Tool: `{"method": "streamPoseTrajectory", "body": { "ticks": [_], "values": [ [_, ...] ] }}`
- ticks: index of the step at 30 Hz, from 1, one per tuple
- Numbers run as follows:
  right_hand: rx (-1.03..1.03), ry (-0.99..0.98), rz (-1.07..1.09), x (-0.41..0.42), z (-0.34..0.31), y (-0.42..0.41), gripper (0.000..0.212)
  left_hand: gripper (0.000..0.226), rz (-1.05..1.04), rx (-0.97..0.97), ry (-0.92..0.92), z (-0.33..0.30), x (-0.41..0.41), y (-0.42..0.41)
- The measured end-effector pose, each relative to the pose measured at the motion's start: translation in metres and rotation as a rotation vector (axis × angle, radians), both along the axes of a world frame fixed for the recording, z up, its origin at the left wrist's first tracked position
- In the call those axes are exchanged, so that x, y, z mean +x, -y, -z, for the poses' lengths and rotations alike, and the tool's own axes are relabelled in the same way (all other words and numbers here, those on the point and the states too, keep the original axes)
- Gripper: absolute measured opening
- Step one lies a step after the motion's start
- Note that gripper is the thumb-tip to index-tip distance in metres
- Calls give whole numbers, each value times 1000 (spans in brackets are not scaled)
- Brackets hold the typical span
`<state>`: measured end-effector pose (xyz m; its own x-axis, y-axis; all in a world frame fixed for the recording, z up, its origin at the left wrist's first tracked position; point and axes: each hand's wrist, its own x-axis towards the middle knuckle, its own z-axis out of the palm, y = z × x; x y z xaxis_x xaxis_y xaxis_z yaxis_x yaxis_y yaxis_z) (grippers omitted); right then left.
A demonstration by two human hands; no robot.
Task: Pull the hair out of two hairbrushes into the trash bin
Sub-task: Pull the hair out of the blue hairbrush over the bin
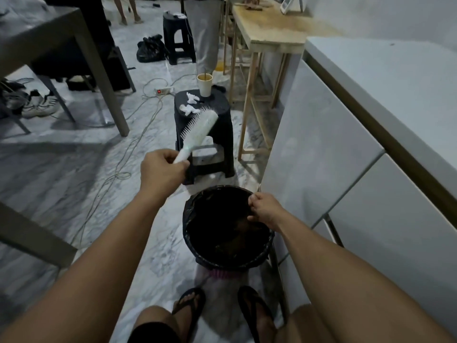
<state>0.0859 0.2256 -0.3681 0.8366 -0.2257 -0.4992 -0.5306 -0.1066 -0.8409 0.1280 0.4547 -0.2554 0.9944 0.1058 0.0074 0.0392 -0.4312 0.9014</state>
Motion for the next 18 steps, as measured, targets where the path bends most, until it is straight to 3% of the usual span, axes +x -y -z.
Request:
{"method": "streamPoseTrajectory", "body": {
  "ticks": [3, 5, 9, 13, 18],
  "values": [
    [-90, -110, -4, -7, 29, 5, 35, 14, -52, -63, 59, -2, 4, -6],
    [-133, -176, -57, -13, 40, 5, 30, 5, 16, -47, 46, 1, 7, -6],
    [-82, -220, -185, -7, 35, 3, 21, 9, 169, 51, -65, 19, 6, 2],
    [7, -201, -117, 10, 12, 10, 41, 13, 238, 112, -149, 44, -3, 13],
    [-138, -101, 26, 25, -23, 22, 46, 15, 258, 117, -199, 58, -13, 24]
  ]
}}
